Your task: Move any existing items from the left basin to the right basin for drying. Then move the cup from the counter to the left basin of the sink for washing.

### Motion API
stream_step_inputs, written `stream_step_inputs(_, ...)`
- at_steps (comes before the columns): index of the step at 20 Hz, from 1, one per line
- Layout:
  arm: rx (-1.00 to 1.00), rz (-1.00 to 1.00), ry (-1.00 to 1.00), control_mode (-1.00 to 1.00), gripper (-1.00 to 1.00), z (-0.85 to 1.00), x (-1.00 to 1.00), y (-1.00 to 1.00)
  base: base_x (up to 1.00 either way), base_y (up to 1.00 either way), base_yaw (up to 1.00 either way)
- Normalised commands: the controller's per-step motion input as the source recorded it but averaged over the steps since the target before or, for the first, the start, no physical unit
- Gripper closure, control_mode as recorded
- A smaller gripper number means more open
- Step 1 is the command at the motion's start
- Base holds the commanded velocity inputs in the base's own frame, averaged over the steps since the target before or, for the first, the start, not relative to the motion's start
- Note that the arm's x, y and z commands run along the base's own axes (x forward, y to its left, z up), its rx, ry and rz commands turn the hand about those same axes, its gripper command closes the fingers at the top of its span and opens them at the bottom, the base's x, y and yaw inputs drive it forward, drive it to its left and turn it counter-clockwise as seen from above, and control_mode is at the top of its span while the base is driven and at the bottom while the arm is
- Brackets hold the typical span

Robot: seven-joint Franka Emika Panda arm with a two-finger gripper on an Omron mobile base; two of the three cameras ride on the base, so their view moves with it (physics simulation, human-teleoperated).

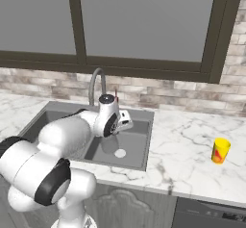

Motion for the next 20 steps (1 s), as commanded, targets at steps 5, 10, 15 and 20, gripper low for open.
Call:
stream_step_inputs(5, -0.05, 0.0, 0.12, -1.0, 1.0, -0.41, 0.75, -0.17, 0.0, 0.0, 0.0)
stream_step_inputs(10, 0.0, 0.0, 0.05, -1.0, 1.0, -0.29, 0.47, -0.18, 0.0, 0.0, 0.0)
stream_step_inputs(15, 0.0, 0.02, 0.01, -1.0, 1.0, -0.44, 0.24, -0.1, 0.0, 0.0, 0.0)
stream_step_inputs(20, 0.0, 0.03, 0.0, -1.0, 1.0, -0.46, 0.23, -0.02, 0.0, 0.0, 0.0)
